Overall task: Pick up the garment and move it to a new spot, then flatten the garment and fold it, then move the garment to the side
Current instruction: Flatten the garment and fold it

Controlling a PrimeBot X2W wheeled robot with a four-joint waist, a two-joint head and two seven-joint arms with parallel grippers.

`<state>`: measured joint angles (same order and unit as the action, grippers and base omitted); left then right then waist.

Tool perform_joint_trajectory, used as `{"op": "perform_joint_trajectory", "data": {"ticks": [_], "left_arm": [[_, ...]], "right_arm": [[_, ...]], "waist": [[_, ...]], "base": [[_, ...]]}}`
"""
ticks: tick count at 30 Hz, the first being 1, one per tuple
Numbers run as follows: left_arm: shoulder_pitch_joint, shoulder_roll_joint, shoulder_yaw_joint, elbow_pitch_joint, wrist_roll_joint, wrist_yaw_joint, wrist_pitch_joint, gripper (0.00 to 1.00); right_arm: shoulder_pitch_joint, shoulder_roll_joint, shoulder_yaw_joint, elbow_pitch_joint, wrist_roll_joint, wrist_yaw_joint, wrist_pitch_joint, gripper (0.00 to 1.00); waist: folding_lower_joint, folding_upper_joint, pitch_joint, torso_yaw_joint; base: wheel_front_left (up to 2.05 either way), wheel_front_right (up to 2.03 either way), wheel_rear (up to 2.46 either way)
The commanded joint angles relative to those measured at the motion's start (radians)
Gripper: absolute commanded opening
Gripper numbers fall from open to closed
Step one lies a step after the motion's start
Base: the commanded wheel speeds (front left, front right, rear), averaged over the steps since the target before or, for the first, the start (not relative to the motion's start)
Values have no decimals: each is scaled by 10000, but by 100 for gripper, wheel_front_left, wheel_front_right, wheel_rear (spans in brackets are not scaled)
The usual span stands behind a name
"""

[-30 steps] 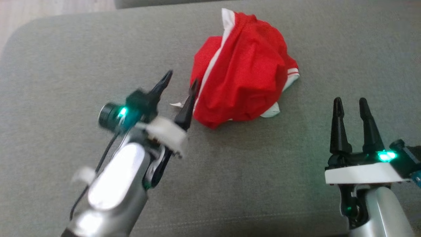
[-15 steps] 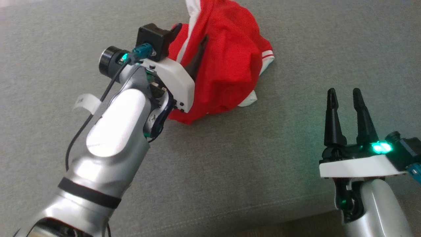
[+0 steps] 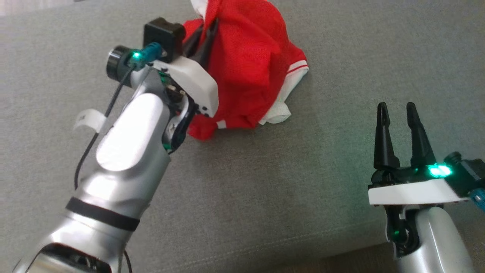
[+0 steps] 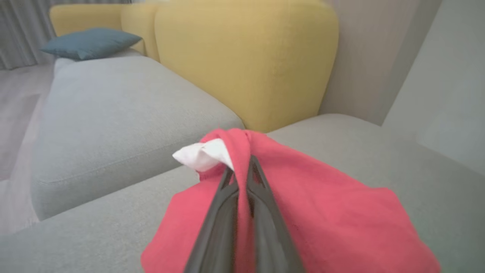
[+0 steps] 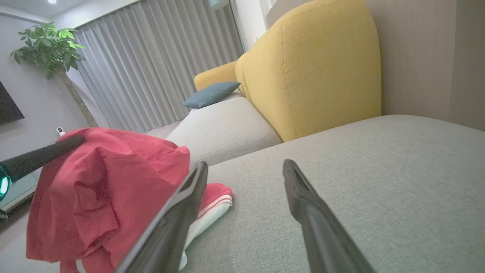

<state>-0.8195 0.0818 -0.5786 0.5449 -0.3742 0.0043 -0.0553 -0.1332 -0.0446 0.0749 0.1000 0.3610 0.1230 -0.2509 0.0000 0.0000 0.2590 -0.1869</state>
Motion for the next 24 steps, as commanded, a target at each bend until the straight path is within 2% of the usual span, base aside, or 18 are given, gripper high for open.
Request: {"op": "perform_joint_trajectory", "data": {"ticks": [1,6,11,18,24], "left_arm": [[-703,150,431,-437,-52,77,-190,0],[-881,237,847,-928,-214,300,-770,0],[-970,578,1446,-1647,-471,589,-966,0],[-561,1564,2077,-2438,-711,847,-504,0],[-43,2011,2012,-2855,-809,711,-111,0]], "right_arm": [[-163,-56,196,-277,-23,77,-109,100],[-85,-56,149,-170,-70,77,-109,100],[40,-56,78,-87,-56,77,-109,100],[222,-56,-70,-6,-45,77,-109,100],[238,-56,-94,92,1,77,-109,100]], "waist": [[0,0,-131,122],[0,0,-535,481],[0,0,-911,902],[0,0,-1288,1653],[0,0,-1467,2132]], "base": [[0,0,0],[0,0,0],[0,0,0],[0,0,0],[0,0,0]]}}
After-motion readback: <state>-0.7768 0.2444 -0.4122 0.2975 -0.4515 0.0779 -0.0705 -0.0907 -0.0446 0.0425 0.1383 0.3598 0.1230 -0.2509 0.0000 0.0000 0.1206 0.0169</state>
